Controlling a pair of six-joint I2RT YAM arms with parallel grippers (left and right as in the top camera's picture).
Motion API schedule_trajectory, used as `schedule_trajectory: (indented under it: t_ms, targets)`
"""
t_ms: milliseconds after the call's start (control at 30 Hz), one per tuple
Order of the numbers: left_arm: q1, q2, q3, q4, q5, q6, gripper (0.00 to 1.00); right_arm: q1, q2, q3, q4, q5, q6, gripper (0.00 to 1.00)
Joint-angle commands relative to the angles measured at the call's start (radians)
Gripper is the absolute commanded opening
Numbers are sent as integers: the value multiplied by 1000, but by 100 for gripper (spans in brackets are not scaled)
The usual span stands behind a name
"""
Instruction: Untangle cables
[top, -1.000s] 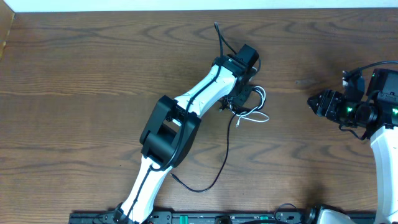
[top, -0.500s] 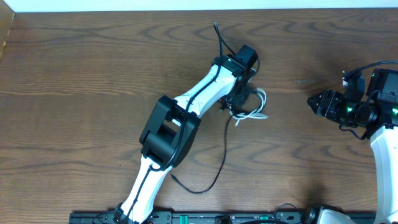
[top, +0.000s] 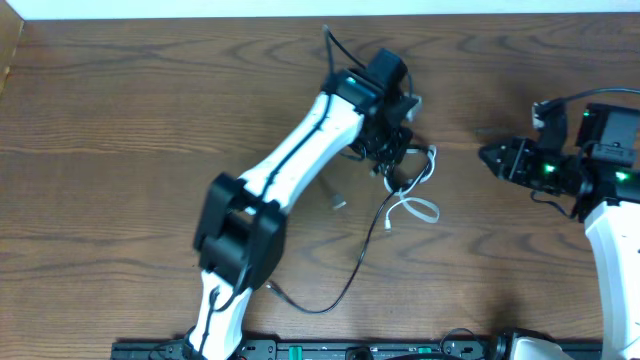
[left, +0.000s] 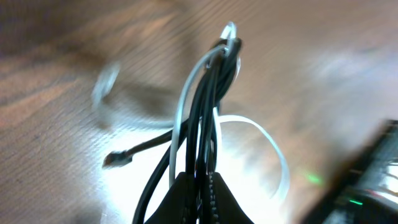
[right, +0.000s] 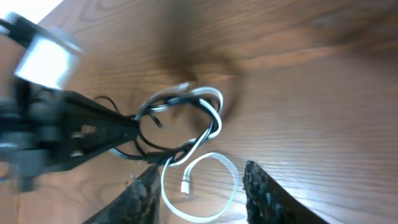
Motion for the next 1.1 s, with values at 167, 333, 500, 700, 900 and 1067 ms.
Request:
schedule_trajectory:
  t_ms: [167, 333, 500, 700, 900, 1067]
  targets:
    - [75, -57, 25, -3, 298, -14, 7, 125, 1, -2, 62, 20, 32, 60]
    - [109, -57, 25, -3, 390, -14, 8, 185, 31, -2, 79, 145, 154, 61]
    - [121, -57, 25, -3, 470, -14, 7, 241, 102, -2, 132, 166, 227, 58]
    - [121, -57, 25, 1, 500, -14, 7, 275, 206, -2, 156, 355, 421, 48]
    - [149, -57, 25, 22, 499, -14, 7, 253, 285, -2, 75, 554, 521, 17]
    - [179, -57, 25, 51, 454, -33, 7, 219, 293, -2, 22, 560, 477, 1]
